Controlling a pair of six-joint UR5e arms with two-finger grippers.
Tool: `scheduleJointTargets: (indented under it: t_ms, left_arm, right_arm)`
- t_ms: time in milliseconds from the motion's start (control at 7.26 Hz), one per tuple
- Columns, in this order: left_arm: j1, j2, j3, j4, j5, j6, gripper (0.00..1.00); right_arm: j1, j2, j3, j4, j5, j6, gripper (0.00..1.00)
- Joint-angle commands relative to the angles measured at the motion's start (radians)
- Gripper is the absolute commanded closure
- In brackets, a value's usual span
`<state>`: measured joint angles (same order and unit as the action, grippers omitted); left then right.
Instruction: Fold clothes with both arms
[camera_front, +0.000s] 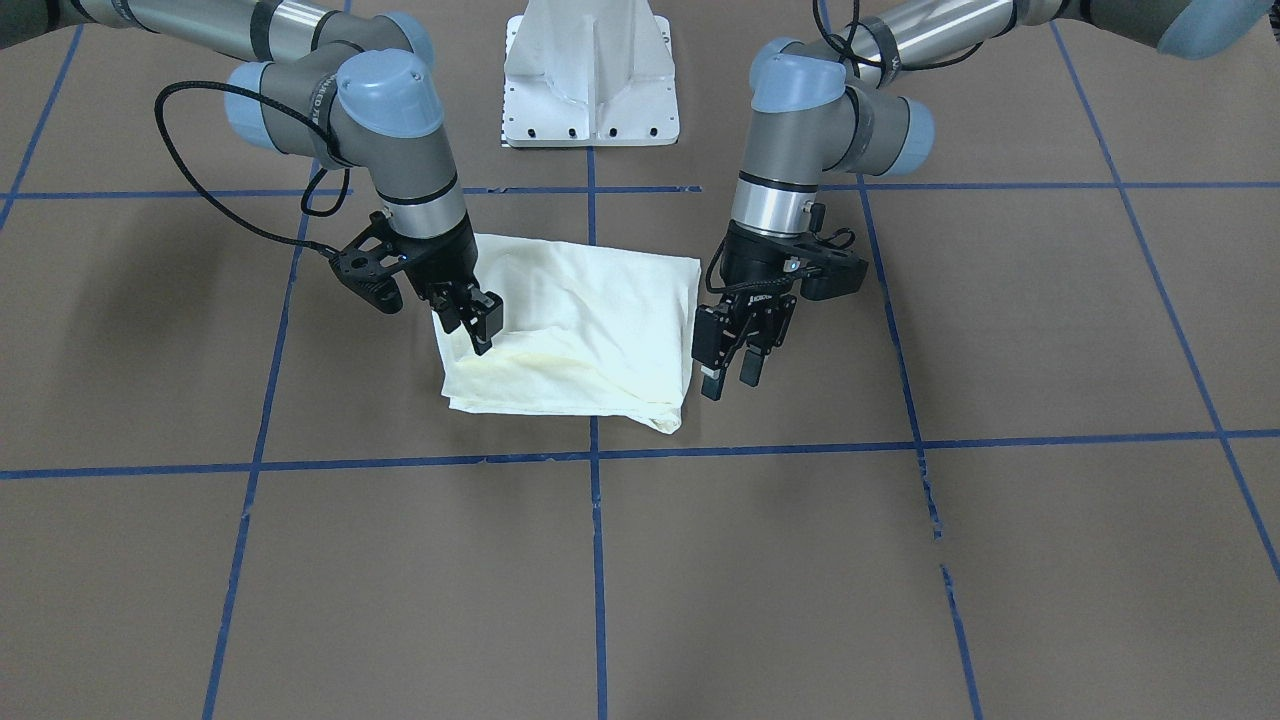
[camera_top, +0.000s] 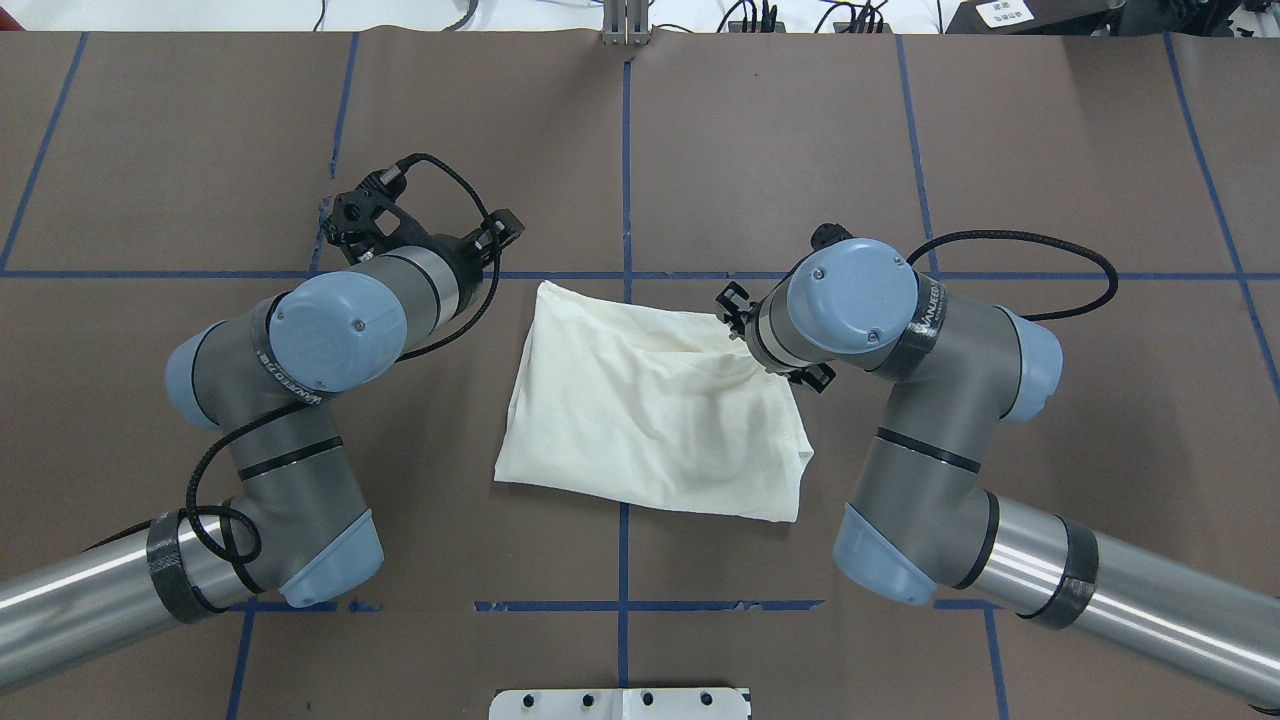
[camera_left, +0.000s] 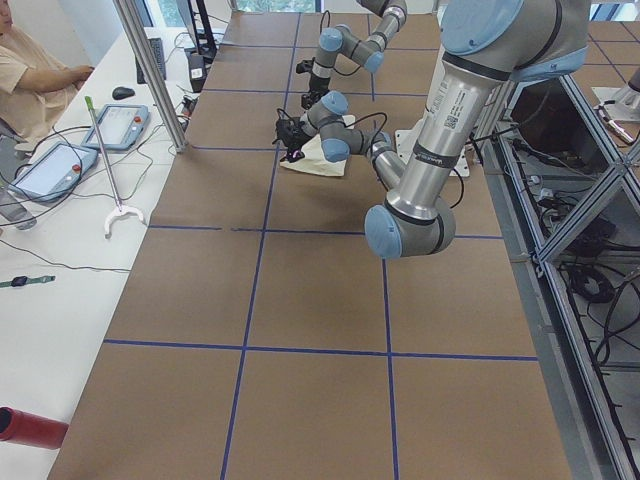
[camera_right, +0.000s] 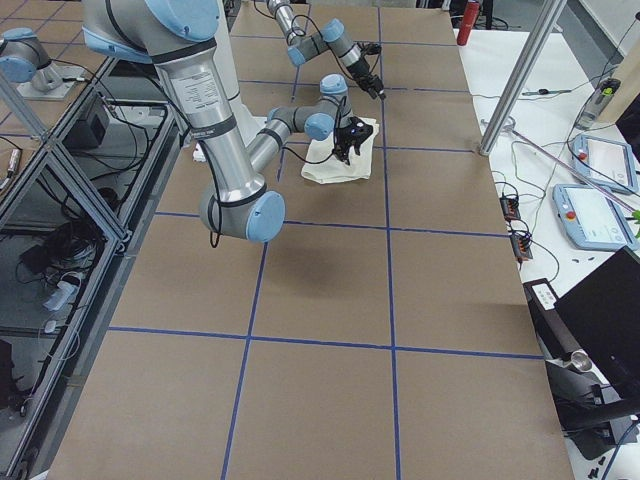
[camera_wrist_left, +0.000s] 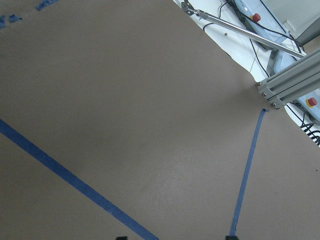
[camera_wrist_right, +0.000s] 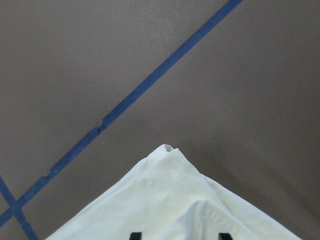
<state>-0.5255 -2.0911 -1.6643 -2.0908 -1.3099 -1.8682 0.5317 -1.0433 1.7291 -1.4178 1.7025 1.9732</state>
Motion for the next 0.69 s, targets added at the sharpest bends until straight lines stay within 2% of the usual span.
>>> scheduleJointTargets:
  t_ms: [0,413,551]
  left_arm:
    - [0.010,-0.003,0.003,0.000,0.037,-0.002,0.28]
    - [0.021,-0.001,0.003,0.000,0.040,-0.017,0.28]
    - [0.024,-0.001,0.002,0.001,0.040,-0.019,0.28]
  right_arm:
    - [-0.001,0.046,-0.069,-0.001,0.000,0.036,0.41]
    - [-0.006,0.025,-0.079,0.005,0.002,0.027,0.50]
    - [-0.006,0.022,-0.069,0.005,0.014,0.026,0.66]
